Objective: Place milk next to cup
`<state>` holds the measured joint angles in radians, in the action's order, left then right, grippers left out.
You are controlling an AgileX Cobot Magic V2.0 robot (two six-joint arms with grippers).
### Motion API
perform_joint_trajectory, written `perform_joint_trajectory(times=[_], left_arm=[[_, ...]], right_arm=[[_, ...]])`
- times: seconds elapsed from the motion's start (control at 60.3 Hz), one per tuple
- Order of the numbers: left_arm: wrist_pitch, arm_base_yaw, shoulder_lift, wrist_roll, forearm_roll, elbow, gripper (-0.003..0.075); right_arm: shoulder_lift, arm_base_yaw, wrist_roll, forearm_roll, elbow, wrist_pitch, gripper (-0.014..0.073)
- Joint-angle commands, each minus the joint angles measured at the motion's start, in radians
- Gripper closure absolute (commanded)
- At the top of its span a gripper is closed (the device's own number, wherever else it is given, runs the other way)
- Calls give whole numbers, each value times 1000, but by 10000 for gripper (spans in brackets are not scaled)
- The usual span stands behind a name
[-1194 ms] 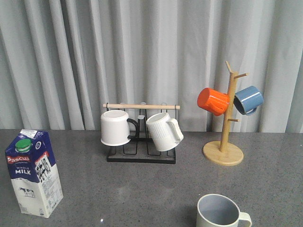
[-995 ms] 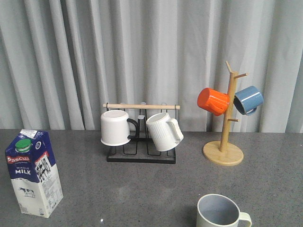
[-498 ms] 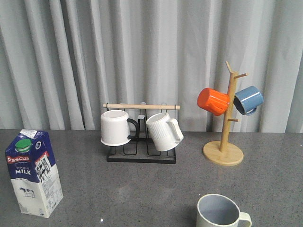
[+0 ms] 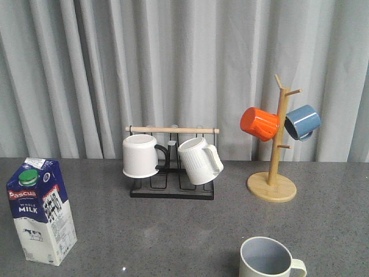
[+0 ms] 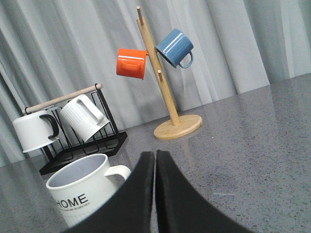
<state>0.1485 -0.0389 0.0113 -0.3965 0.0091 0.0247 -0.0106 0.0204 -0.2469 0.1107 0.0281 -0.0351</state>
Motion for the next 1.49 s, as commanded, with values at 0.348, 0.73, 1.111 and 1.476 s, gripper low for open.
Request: perform_joint_trajectory(times=[0.348,0.73,1.111,1.476], left_arm=[[56,-1,13,-334,-9,16,415],[-192,1,-43,-377,336,-315,372],[-556,1,-422,91,161,-686,391],[-525,1,-488,196,18,-696,397]], right_arm=[[-10,-8,-40,68,-11,-120,46],[164,-8,123,12,-391,283,39],[697,-8,645,363,-674,606,67],[1064,-8,857,557,-674,483,69]])
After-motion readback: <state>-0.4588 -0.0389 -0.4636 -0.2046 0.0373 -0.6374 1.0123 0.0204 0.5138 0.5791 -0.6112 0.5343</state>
